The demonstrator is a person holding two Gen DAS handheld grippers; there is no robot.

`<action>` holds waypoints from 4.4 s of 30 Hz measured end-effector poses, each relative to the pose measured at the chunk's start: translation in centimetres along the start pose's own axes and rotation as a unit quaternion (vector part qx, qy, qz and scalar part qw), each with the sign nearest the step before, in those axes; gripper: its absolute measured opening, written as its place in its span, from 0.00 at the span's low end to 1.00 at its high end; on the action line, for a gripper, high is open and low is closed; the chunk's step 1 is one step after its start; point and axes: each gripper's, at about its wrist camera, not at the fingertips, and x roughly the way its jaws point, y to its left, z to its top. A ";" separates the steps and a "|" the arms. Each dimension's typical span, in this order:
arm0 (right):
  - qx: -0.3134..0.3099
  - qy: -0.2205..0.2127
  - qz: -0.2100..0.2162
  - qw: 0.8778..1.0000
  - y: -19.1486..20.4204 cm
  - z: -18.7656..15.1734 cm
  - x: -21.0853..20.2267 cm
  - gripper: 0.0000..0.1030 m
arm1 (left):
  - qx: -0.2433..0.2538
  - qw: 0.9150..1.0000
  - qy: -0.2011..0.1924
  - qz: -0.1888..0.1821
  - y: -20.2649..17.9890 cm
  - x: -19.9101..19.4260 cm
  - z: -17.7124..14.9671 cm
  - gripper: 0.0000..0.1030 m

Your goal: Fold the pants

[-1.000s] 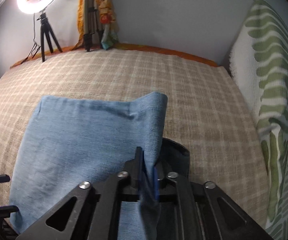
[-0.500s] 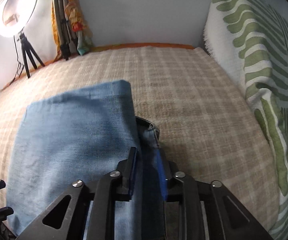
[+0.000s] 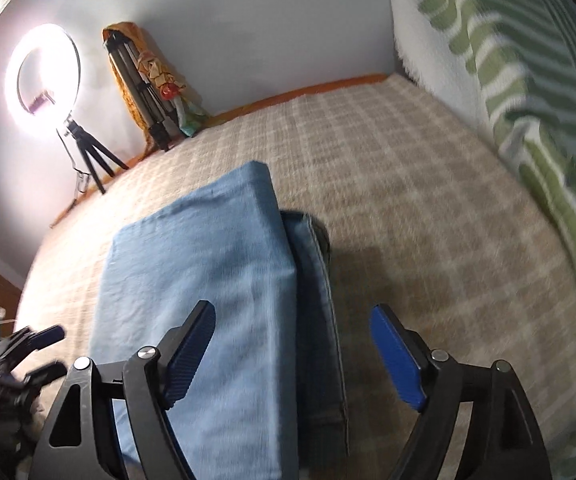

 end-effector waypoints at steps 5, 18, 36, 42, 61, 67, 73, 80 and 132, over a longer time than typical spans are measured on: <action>0.023 0.004 0.034 0.999 -1.5 -1.5 -0.3 0.81 | -0.056 0.998 0.013 -0.024 2.4 0.6 1.1 0.60; 0.056 0.027 0.123 0.990 -4.0 -4.0 1.9 0.83 | -0.163 0.984 0.054 -0.056 6.7 4.7 2.4 0.60; 0.050 0.013 0.191 0.980 -3.9 -5.3 3.6 0.81 | -0.170 0.982 0.051 -0.071 7.5 7.7 3.5 0.60; 0.052 0.016 0.181 0.982 -3.4 -4.8 4.3 0.81 | -0.158 0.984 0.038 -0.074 7.3 8.1 3.6 0.60; 0.023 -0.012 0.097 0.995 -0.5 -5.2 4.4 0.45 | -0.083 0.996 -0.002 -0.013 4.8 8.5 3.9 0.37; -0.007 -0.019 0.046 0.999 1.0 -4.9 3.5 0.33 | -0.047 0.999 -0.010 -0.002 4.2 8.0 4.1 0.26; -0.035 -0.029 0.005 0.999 2.2 -4.9 3.0 0.29 | -0.038 0.999 -0.013 -0.004 4.3 7.6 4.4 0.18; -0.061 -0.037 -0.017 0.997 3.5 -4.4 1.6 0.23 | -0.033 0.999 -0.020 -0.017 3.9 6.6 4.9 0.15; -0.144 -0.112 -0.120 0.976 -0.9 18.9 13.6 0.20 | 0.018 0.993 -0.071 0.096 5.1 18.9 26.3 0.12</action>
